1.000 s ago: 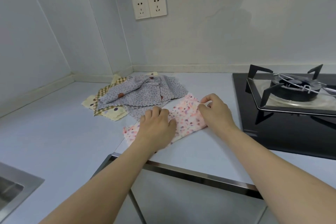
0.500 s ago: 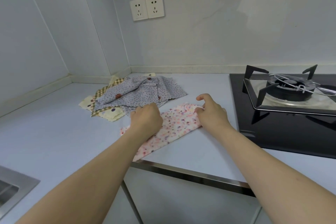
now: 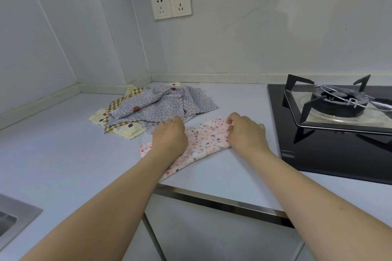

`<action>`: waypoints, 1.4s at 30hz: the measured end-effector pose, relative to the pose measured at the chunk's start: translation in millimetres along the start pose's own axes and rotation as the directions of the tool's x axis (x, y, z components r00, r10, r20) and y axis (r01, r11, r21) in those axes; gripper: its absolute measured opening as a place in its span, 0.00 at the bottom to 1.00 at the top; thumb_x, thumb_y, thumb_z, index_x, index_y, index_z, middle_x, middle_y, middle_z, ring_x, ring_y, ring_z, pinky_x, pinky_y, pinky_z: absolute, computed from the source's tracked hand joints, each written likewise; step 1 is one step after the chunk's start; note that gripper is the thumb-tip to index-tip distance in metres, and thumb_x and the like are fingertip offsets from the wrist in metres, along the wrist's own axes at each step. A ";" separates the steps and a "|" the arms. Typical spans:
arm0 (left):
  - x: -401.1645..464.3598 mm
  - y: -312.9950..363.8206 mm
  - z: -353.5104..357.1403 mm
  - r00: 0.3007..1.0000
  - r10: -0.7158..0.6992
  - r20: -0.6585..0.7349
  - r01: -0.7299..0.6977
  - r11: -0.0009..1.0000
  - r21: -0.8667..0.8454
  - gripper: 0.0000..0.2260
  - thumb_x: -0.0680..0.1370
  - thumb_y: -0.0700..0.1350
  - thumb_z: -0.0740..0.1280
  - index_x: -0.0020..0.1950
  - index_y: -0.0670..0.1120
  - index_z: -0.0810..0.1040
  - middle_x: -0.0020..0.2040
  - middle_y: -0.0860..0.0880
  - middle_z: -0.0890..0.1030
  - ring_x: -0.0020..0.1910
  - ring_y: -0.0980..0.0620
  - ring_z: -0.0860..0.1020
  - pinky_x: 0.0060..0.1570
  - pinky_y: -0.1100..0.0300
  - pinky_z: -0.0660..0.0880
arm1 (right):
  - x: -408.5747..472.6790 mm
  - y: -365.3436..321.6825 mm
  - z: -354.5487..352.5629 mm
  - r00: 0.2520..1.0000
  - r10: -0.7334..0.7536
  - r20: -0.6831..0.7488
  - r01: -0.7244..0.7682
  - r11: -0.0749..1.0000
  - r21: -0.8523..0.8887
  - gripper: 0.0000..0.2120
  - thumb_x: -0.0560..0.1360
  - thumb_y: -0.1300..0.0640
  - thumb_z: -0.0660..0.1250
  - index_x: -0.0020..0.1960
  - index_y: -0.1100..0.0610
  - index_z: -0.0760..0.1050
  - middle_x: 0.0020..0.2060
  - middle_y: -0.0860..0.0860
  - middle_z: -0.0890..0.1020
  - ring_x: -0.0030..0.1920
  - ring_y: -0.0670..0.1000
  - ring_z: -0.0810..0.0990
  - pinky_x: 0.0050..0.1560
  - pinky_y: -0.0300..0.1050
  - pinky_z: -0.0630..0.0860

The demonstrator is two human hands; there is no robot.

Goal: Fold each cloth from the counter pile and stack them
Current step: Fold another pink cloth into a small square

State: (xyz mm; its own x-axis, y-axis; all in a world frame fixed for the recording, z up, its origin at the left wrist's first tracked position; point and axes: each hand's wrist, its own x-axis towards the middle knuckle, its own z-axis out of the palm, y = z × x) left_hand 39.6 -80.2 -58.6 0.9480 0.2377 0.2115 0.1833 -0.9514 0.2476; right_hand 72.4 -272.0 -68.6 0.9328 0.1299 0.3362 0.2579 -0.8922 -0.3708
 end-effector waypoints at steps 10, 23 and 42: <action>-52.0 -6.7 -0.6 0.943 0.239 0.231 -0.256 0.965 0.049 0.30 0.81 0.63 0.48 0.79 0.49 0.54 0.79 0.50 0.55 0.77 0.49 0.52 0.75 0.48 0.50 | 0.6 -8.6 -1.9 0.906 -0.268 0.329 0.296 0.954 -0.039 0.23 0.83 0.47 0.47 0.76 0.51 0.60 0.76 0.45 0.58 0.76 0.44 0.54 0.72 0.47 0.51; -86.4 -68.8 -26.4 0.980 0.174 0.095 -0.181 0.981 0.072 0.26 0.81 0.60 0.48 0.77 0.52 0.57 0.75 0.52 0.60 0.72 0.49 0.59 0.70 0.52 0.56 | 0.5 -9.4 -1.7 0.952 -0.252 0.174 0.266 0.962 -0.061 0.25 0.81 0.43 0.53 0.75 0.50 0.61 0.77 0.48 0.56 0.77 0.51 0.52 0.75 0.51 0.47; -89.3 -93.5 -64.1 0.892 0.273 0.360 -0.154 0.932 -0.327 0.29 0.64 0.56 0.62 0.66 0.62 0.68 0.58 0.57 0.65 0.61 0.55 0.60 0.61 0.57 0.59 | -110.9 -67.8 -17.3 0.745 -0.647 0.163 0.661 0.748 -0.053 0.22 0.68 0.32 0.61 0.51 0.48 0.71 0.48 0.44 0.74 0.48 0.47 0.71 0.51 0.42 0.69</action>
State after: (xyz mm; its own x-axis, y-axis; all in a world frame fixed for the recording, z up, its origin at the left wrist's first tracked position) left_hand -78.9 0.1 -40.0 0.9894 -0.1186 -0.0842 -0.0598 -0.8594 0.5079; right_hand -53.0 -233.4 -65.8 0.5690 0.7444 0.3494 0.7965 -0.6045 -0.0091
